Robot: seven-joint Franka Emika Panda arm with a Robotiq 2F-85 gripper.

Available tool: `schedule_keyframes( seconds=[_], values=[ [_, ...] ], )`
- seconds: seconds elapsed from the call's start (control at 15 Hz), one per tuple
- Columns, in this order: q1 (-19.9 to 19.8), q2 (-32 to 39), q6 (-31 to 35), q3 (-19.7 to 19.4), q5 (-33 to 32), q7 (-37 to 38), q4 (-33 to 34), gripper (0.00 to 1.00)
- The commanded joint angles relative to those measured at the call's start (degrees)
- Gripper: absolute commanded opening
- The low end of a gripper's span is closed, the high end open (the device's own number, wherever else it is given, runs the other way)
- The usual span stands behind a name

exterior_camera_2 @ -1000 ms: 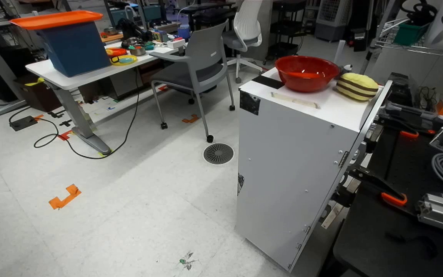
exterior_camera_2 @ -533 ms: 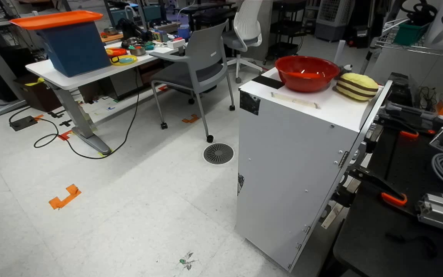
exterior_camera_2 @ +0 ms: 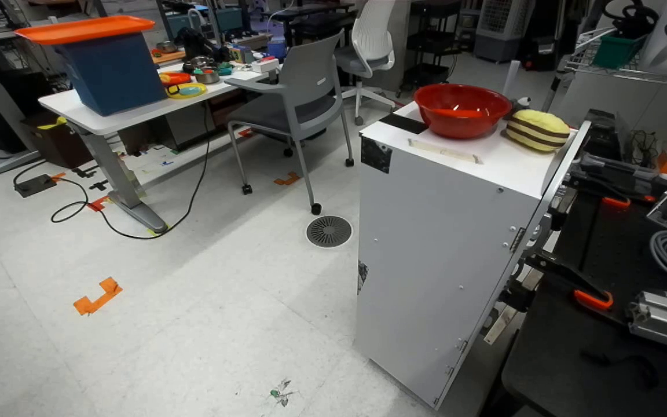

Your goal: Put the yellow object inside the red bowl

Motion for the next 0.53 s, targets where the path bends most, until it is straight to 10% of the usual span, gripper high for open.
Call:
schedule_keyframes(
  seconds=[0.0, 0.47],
  values=[
    [0.06, 0.01, -0.13, -0.05, 0.02, 0.0, 0.09, 1.0],
    [0.11, 1.46, 0.26, -0.01, -0.16, 0.09, -0.27, 1.0]
  ],
)
